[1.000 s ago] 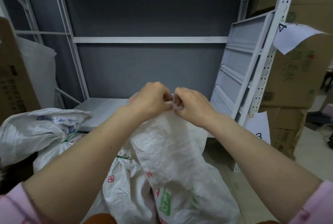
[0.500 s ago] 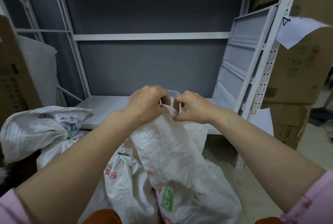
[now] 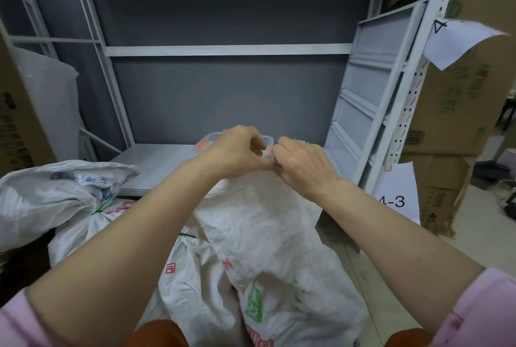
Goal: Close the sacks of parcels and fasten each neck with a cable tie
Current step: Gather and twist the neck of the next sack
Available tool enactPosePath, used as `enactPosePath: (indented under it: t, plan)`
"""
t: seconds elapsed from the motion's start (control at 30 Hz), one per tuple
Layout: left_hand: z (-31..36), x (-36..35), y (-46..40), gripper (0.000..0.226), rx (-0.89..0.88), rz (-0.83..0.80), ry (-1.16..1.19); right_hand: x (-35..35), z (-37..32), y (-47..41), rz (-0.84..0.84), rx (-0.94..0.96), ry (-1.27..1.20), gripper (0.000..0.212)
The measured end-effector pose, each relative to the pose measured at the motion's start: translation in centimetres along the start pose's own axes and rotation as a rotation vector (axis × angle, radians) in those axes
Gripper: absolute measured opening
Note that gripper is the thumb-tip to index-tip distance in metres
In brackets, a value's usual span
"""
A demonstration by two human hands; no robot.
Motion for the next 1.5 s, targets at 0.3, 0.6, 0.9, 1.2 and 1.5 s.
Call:
enactPosePath:
  t: [0.3,0.6,0.9,1.2,1.5]
  plan:
    - [-0.9,-1.0,-0.6,0.006,-0.003,0.047,-0.098,-3.3,3.7,2.8,-0.523,-0.244,-0.243,0.016]
    - [-2.3,-4.0,0.0,0.027,0.080,-0.318,-0.077,-1.2,2.9,3.1,-0.125,-0.308,-0.034,0.045]
    - [-1.2,-4.1,-0.9,0.042,0.118,-0.311,0.133,0.6,1.3,2.9,0.127,-0.230,-0.125,0.032]
    - [-0.6,-4.2,-0.6,0.022,-0.142,0.042,-0.332,-1.0,4.1,2.8,-0.331,-0.268,-0.402,0.038]
    - [0.2,-3.5,0.4,0.025,-0.196,0.073,-0.254,-1.7,2.0,1.5,-0.351,-0.061,-0.061,0.013]
Point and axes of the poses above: each hand's wrist, its own y-axis away from the middle knuckle, its own x-axis out of the back of the hand, z = x × y, the point moved 7 cm from there along -y, towards the middle knuckle, and after that the axes turned 13 degrees about x, right-handed, at the moved point
